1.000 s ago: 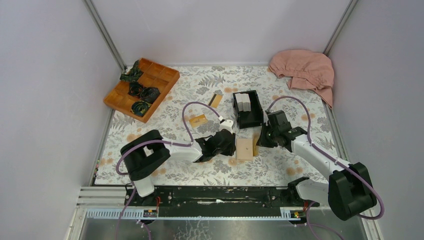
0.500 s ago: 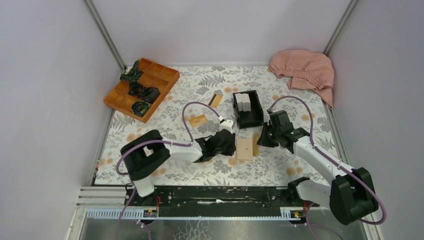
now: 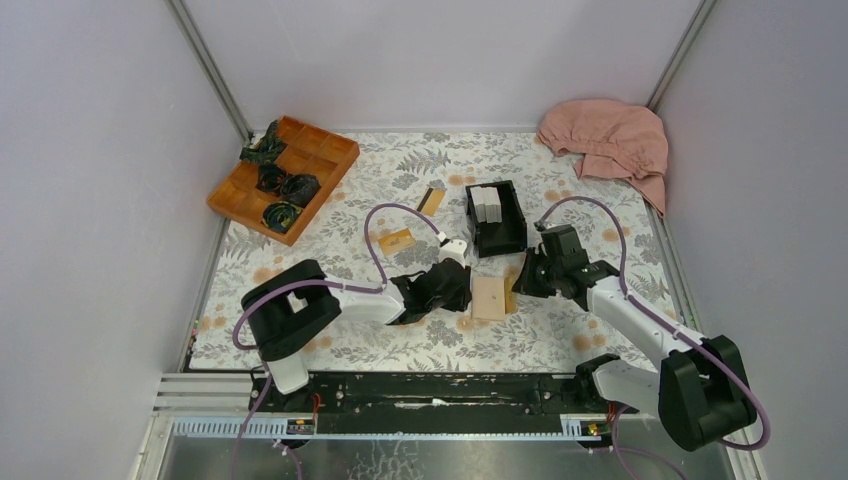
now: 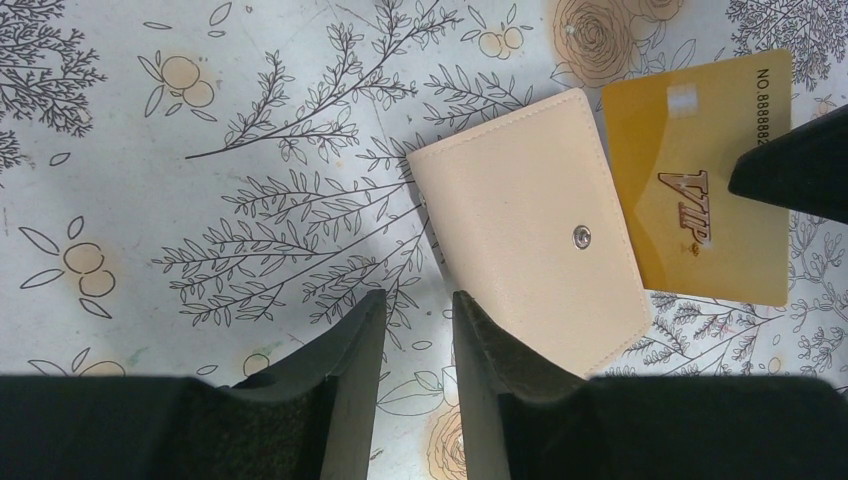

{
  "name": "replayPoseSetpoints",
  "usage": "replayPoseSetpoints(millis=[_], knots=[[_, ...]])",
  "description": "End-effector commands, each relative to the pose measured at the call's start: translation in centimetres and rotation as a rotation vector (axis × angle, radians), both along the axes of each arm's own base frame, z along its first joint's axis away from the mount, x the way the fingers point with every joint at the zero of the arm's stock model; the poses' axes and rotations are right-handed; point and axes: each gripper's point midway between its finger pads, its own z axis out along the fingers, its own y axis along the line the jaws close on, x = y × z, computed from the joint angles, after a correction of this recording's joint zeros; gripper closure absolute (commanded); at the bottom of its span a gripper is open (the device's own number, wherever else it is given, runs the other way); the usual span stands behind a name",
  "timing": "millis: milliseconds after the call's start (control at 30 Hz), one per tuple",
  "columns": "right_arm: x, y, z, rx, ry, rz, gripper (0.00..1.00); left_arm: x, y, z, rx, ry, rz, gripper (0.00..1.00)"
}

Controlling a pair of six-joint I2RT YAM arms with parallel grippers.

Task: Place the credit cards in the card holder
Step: Open the card holder at the center of the board.

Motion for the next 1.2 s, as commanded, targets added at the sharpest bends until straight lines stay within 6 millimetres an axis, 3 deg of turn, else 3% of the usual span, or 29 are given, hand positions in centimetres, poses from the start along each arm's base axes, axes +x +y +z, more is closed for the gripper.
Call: replayPoseSetpoints(millis=[0, 700, 1167], knots=[[0.1, 0.4, 0.3, 0.068, -0.025, -0.006, 1.00, -0.7, 1.1, -2.1, 0.064, 0.019, -0.001, 0.62], [0.0, 0.7, 1.5, 0.177, -0.056, -0.024, 1.00, -1.6, 2.6, -3.5, 0.094, 0.044, 0.006, 0.63], [-0.7, 0.7, 0.1, 0.211, -0.033, -0.029, 1.00, -2.2, 2.9, -3.8, 0.111, 0.053, 0.003, 0.64]])
